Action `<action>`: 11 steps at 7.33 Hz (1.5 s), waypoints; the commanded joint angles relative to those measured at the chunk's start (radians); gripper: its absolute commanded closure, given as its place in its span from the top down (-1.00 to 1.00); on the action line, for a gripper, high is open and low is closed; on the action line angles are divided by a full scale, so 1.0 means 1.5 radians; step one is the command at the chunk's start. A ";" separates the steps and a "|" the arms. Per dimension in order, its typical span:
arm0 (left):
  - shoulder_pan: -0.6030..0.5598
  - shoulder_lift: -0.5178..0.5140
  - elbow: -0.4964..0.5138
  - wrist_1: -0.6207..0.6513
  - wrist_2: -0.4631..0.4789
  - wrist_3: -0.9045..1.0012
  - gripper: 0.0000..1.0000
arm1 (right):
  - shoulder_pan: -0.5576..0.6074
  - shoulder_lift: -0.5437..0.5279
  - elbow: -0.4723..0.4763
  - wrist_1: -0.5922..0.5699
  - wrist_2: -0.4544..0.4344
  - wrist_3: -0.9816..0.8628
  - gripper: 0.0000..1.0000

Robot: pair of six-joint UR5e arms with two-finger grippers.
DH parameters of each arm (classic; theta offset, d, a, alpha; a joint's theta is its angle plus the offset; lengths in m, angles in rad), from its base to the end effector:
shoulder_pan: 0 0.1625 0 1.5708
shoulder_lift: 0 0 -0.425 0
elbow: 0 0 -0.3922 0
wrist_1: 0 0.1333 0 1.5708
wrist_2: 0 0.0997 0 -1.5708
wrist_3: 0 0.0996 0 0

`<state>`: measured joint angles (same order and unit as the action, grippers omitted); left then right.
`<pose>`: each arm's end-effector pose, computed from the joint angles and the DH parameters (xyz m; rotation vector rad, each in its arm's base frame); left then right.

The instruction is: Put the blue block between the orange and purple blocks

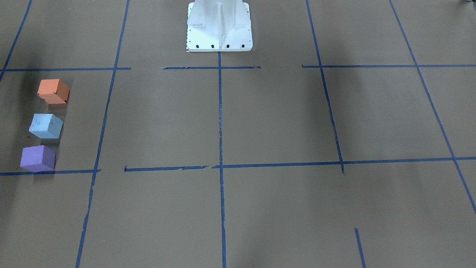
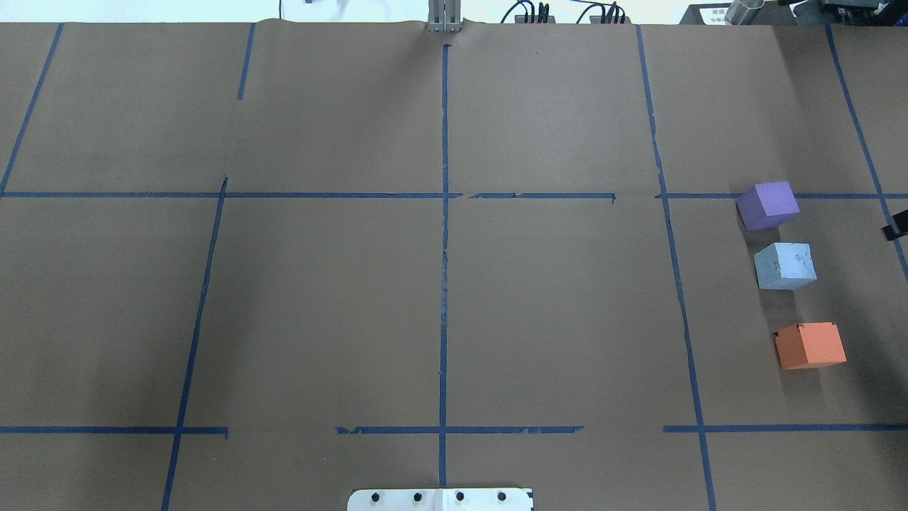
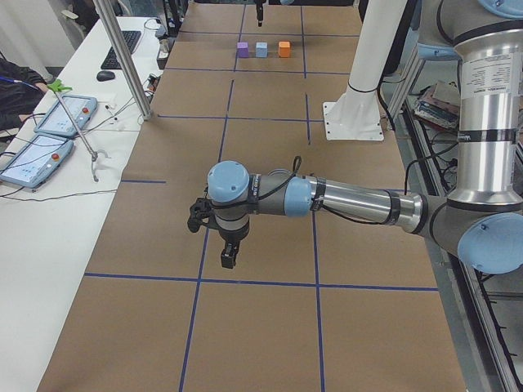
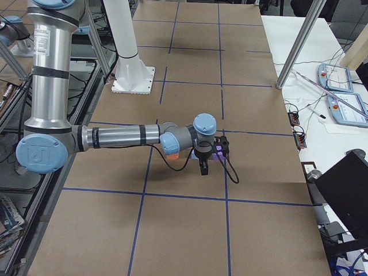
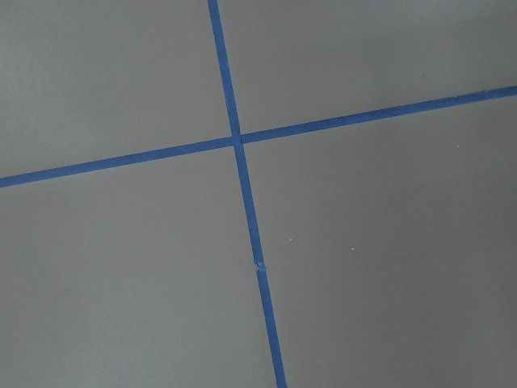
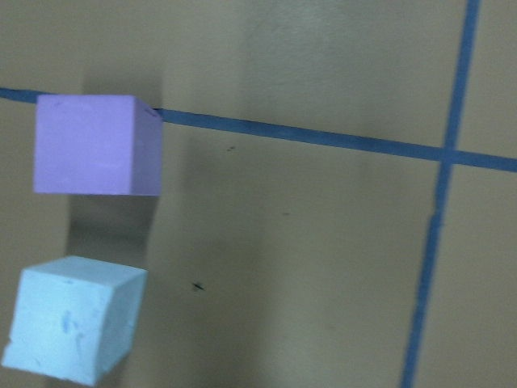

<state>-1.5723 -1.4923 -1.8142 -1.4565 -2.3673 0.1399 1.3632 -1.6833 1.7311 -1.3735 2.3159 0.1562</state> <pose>-0.0628 -0.4566 0.5863 0.1041 0.7917 0.1511 -0.0301 -0.4622 0.6129 0.0957 -0.7717 -0.1401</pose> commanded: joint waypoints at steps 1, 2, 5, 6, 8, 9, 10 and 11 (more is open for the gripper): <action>0.000 0.003 0.009 0.004 0.002 0.002 1.00 | 0.144 0.005 0.015 -0.203 0.015 -0.241 1.00; -0.001 0.010 0.010 0.006 0.000 0.002 1.00 | 0.146 -0.005 0.027 -0.210 0.011 -0.230 1.00; -0.001 0.038 0.028 0.002 -0.003 0.004 1.00 | 0.143 0.001 0.026 -0.207 0.011 -0.197 1.00; -0.001 0.053 0.038 -0.003 -0.002 0.007 1.00 | 0.143 0.001 0.026 -0.207 0.011 -0.199 1.00; -0.001 0.056 0.023 0.005 0.007 0.003 1.00 | 0.137 0.001 0.025 -0.203 0.008 -0.199 1.00; -0.001 0.059 0.022 0.005 0.008 0.004 1.00 | 0.137 0.001 0.025 -0.203 0.008 -0.199 1.00; 0.000 0.069 0.022 0.000 0.007 0.006 1.00 | 0.135 0.002 0.025 -0.203 0.008 -0.199 1.00; 0.000 0.069 0.020 -0.002 0.007 0.007 1.00 | 0.133 0.002 0.025 -0.202 0.008 -0.199 1.00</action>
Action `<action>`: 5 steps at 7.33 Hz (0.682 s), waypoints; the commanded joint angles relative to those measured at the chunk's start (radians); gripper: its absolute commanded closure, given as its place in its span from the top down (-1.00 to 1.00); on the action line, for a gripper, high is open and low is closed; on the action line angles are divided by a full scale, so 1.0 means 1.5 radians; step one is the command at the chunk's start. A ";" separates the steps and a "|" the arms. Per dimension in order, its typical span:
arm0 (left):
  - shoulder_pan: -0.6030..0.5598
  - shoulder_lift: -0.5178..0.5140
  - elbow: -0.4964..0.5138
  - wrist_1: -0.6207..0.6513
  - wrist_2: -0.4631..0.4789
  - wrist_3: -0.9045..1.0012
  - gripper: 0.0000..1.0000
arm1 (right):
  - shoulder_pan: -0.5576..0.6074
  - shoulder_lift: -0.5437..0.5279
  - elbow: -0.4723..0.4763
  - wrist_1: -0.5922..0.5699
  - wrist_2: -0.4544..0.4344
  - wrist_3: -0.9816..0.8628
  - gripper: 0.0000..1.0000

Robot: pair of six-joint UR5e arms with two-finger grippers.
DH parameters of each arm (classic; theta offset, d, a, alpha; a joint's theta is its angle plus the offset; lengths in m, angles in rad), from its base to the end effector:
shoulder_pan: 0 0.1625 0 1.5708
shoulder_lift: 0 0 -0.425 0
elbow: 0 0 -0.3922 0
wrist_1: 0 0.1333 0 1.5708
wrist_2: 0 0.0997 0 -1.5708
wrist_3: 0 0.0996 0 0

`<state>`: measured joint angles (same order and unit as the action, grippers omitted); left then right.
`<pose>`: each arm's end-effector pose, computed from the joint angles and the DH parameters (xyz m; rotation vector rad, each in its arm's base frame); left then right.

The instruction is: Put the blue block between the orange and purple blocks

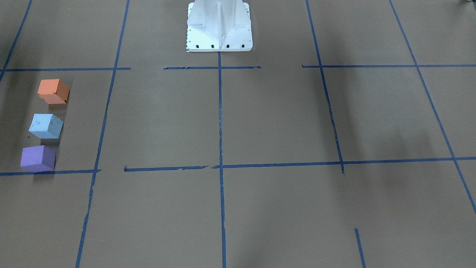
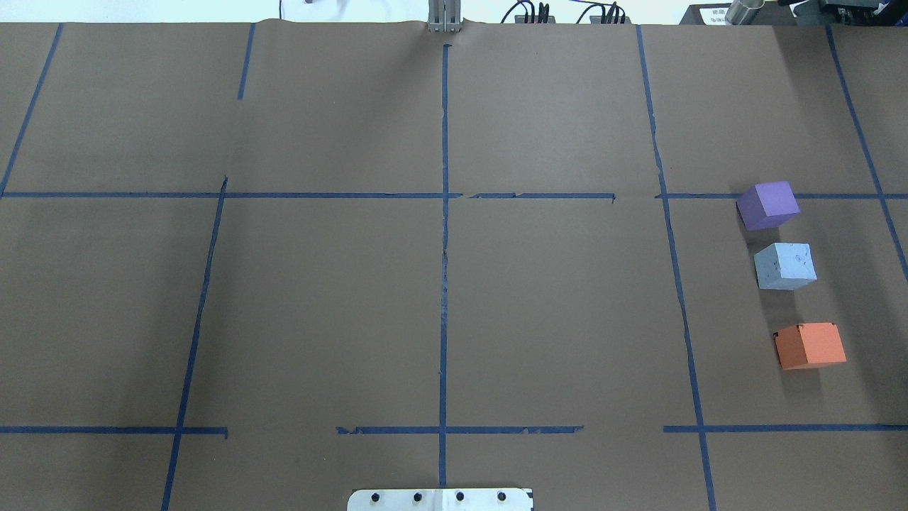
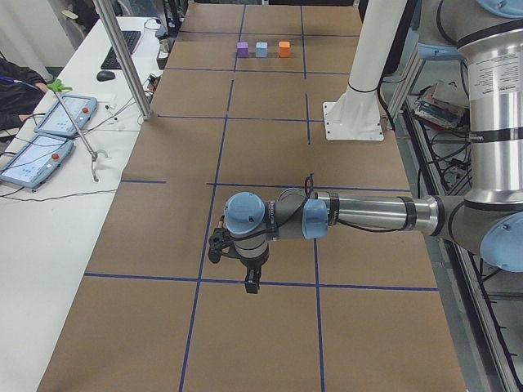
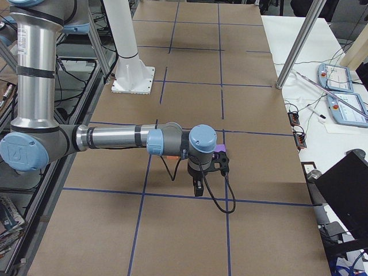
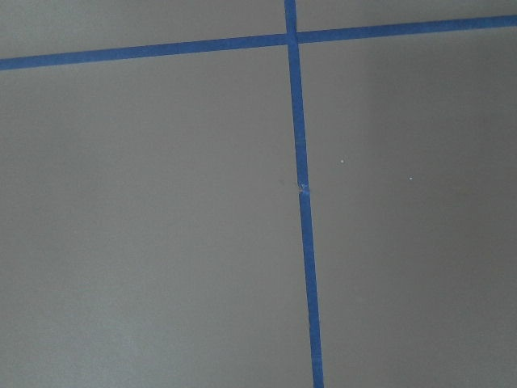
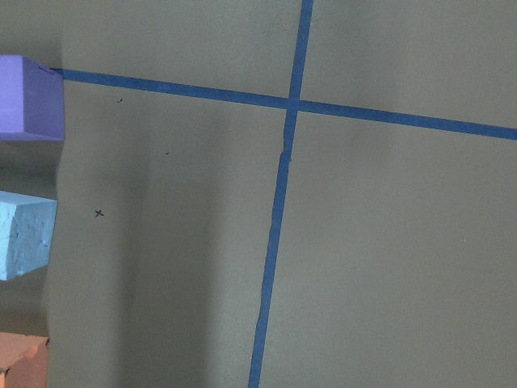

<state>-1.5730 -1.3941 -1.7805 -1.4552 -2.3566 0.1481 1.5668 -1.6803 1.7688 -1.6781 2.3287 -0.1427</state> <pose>-0.0638 -0.4107 0.6463 -0.0191 0.7894 0.1058 0.0631 -0.4428 0.6245 0.0347 -0.7579 -0.1325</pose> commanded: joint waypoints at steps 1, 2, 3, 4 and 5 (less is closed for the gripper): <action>0.000 0.004 -0.002 -0.002 0.000 0.002 1.00 | -0.003 0.000 0.000 0.001 0.000 0.000 1.00; 0.000 0.004 -0.005 -0.002 0.000 0.002 1.00 | -0.004 0.000 0.000 0.000 0.000 0.000 1.00; 0.000 0.004 -0.005 -0.002 0.000 0.002 1.00 | -0.006 0.000 0.000 0.000 0.000 -0.001 1.00; 0.000 0.004 -0.007 -0.002 0.000 0.002 1.00 | -0.006 0.001 0.000 0.000 -0.001 0.000 1.00; 0.000 0.004 -0.007 -0.001 0.000 0.002 1.00 | -0.006 0.001 0.001 0.001 0.000 0.000 1.00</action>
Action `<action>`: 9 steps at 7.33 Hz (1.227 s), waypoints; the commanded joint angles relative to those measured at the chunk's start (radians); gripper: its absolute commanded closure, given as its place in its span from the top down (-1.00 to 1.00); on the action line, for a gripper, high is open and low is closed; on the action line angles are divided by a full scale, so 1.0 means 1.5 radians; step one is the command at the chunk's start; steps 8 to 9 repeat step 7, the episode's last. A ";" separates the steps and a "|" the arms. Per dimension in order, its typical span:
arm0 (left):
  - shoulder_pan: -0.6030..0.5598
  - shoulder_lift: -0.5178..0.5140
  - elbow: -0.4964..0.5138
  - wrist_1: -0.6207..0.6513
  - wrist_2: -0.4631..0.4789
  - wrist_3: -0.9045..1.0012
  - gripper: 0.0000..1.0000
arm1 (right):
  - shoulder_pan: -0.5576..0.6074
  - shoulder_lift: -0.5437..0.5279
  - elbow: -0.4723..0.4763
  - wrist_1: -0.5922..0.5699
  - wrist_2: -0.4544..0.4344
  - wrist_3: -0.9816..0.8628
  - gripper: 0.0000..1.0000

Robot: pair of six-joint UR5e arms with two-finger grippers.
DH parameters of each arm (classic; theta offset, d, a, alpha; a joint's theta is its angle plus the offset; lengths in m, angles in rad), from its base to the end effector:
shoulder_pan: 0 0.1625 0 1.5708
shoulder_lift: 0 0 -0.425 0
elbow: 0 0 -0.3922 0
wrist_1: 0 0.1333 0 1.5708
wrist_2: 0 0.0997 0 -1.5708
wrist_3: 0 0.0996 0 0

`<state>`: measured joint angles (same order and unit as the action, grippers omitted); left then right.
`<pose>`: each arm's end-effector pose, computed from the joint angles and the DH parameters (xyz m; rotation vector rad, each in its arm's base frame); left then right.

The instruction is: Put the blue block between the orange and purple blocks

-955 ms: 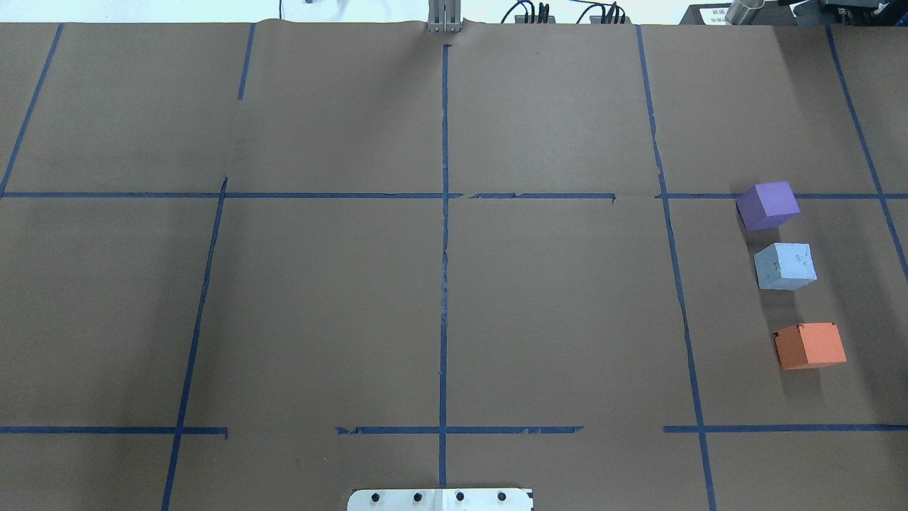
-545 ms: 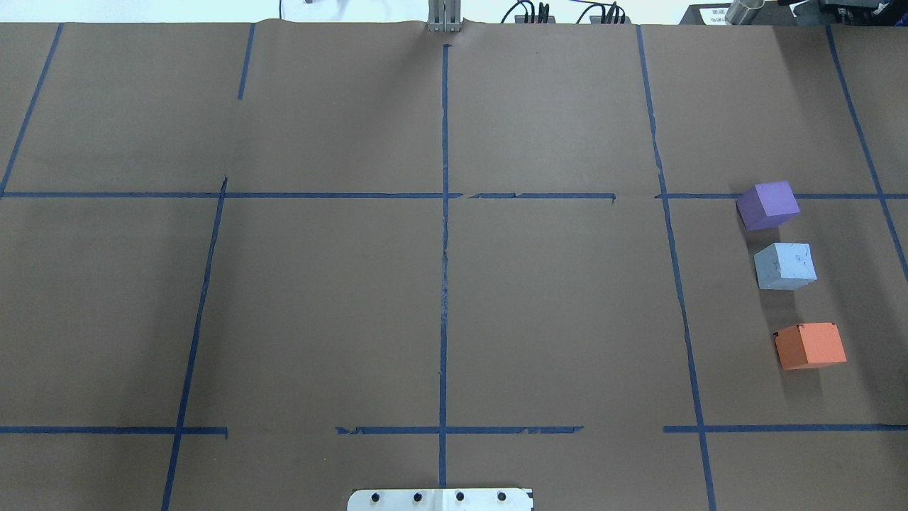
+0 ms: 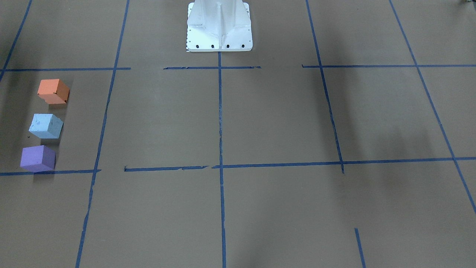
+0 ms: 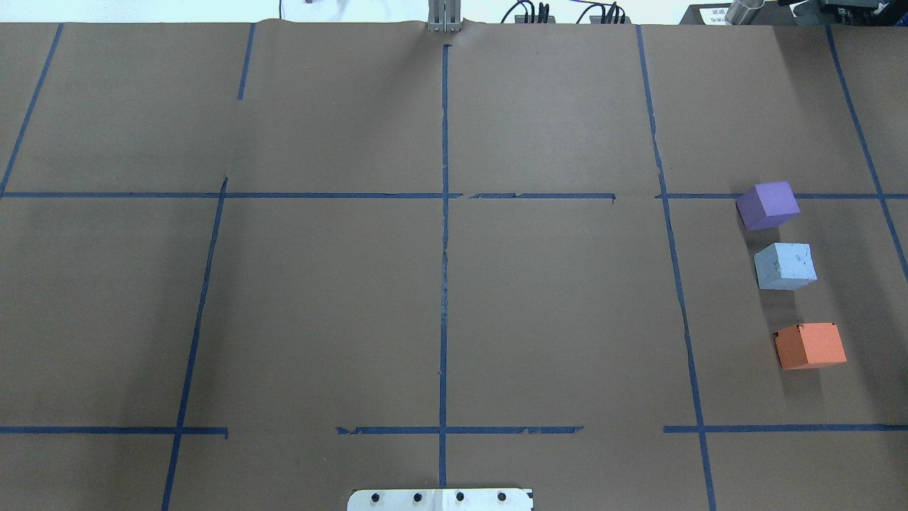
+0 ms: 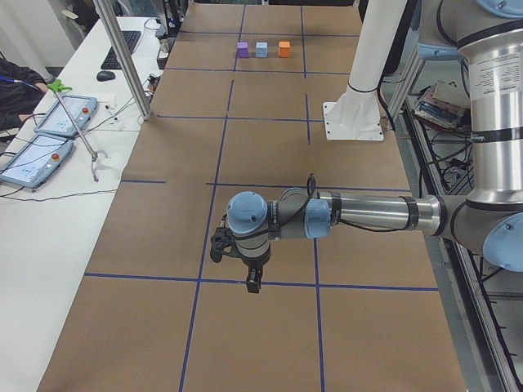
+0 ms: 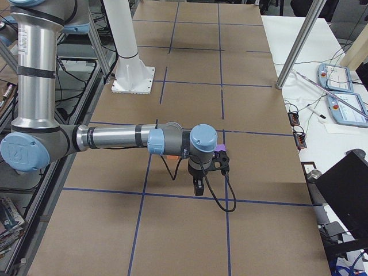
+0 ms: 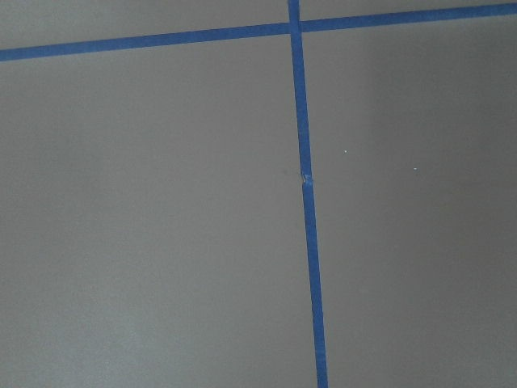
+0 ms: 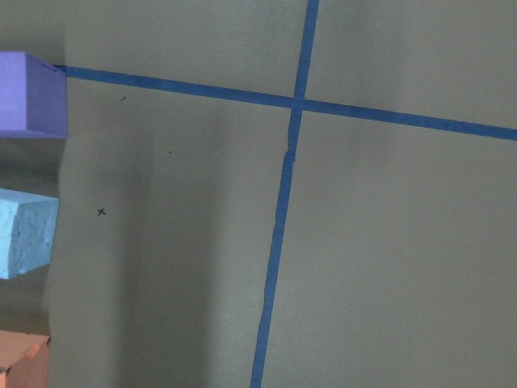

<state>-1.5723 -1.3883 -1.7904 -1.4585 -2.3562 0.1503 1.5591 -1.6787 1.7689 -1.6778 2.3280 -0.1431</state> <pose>-0.0635 -0.4088 0.6436 -0.0116 0.7886 0.1115 0.0597 -0.4440 0.6237 0.0338 -0.7573 -0.1410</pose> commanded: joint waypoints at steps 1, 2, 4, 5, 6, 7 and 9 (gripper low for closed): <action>0.000 0.000 -0.002 0.001 0.000 0.000 1.00 | 0.000 0.000 0.001 0.001 0.000 0.000 1.00; 0.000 0.000 -0.006 0.001 0.000 0.000 1.00 | -0.001 0.000 0.001 0.001 0.000 0.000 1.00; 0.000 0.000 -0.008 0.000 -0.001 0.000 1.00 | -0.002 0.000 0.004 0.001 0.000 0.001 1.00; 0.000 0.000 -0.008 0.001 -0.001 0.000 1.00 | -0.002 0.000 0.004 0.001 0.000 0.004 1.00; 0.000 0.000 -0.011 0.001 -0.002 0.000 1.00 | -0.004 0.001 0.005 0.001 0.001 0.005 1.00; 0.000 0.000 -0.011 0.001 -0.002 0.000 1.00 | -0.004 0.001 0.006 0.001 0.001 0.005 1.00; 0.000 0.000 -0.011 0.001 -0.002 0.000 1.00 | -0.004 0.001 0.006 0.001 0.001 0.005 1.00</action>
